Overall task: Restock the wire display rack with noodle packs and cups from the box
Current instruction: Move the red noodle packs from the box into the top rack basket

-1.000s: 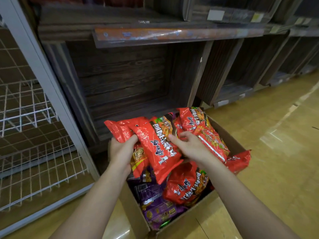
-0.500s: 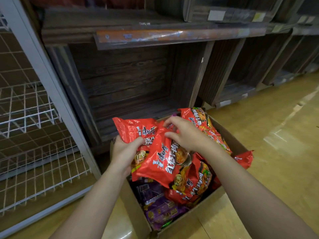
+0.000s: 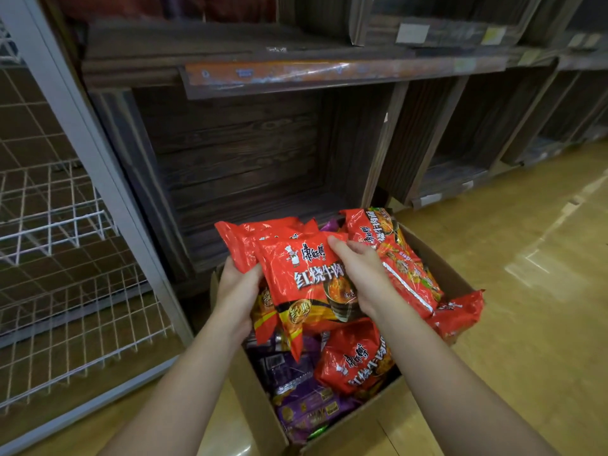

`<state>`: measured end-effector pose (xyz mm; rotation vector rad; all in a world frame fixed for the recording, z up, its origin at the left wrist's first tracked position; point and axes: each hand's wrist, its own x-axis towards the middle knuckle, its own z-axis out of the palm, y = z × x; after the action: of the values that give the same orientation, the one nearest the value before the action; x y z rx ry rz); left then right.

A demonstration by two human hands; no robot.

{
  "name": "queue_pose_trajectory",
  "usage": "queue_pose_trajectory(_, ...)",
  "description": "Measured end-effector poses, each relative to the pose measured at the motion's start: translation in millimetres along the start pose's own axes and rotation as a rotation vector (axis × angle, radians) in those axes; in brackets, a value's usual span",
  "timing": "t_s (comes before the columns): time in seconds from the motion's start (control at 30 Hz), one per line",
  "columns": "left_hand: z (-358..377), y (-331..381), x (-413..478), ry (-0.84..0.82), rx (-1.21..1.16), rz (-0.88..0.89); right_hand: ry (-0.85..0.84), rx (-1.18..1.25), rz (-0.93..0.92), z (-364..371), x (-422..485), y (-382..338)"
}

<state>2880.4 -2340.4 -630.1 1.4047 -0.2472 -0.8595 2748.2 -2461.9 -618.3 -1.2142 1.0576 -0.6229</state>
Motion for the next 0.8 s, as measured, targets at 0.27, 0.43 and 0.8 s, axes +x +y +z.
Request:
queue_pose_trajectory(0.27,4,7,-14,-0.088,0.07,0.062,-0.159,-0.144,0.151,-3,0,1)
queue_pose_trajectory(0.43,16,13,-24,-0.019,0.219,0.11,-0.035,-0.086,0.096,5,-2,2)
queue_pose_trajectory(0.8,17,16,-19,-0.165,0.262,0.066,0.003,-0.247,0.009,-1,-13,0)
